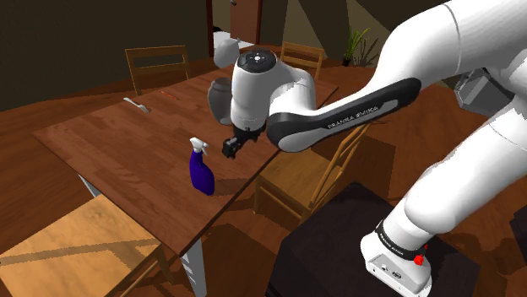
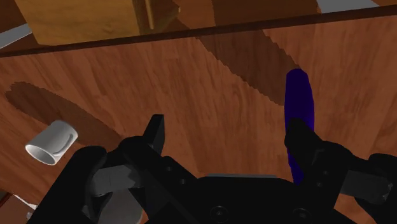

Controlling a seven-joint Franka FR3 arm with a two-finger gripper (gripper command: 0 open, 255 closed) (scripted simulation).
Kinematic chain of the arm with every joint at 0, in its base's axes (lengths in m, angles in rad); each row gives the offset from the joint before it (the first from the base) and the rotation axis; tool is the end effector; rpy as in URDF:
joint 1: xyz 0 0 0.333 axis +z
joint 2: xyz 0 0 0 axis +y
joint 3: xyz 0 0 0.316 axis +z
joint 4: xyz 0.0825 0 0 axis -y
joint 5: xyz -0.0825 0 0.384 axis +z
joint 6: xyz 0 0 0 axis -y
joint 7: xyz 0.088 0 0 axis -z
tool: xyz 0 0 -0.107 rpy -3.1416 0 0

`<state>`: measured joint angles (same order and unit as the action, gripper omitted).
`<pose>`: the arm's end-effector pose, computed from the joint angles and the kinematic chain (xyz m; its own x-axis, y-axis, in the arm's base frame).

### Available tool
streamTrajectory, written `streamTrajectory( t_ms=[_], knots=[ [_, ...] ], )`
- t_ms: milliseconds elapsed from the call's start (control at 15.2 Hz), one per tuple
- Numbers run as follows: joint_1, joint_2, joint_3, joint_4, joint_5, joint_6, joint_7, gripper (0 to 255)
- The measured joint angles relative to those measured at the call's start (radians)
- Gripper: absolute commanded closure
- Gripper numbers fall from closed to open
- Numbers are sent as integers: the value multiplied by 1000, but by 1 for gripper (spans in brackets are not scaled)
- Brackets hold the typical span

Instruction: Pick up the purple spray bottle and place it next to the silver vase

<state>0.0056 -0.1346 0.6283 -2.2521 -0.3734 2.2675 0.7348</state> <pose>0.4189 0.3025 0.4242 0.9397 0.1552 0.3049 0.0835 -0.9683 0.2355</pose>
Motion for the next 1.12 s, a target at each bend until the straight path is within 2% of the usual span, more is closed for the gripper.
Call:
streamTrajectory(
  t_ms=[330, 660, 1122],
  knots=[
    [20, 206, 58, 103, -220, 1, 188, 0],
    [118, 432, 44, 262, -430, -55, 338, 0],
    [141, 519, 5, 288, -517, -26, 386, 0]
  ],
)
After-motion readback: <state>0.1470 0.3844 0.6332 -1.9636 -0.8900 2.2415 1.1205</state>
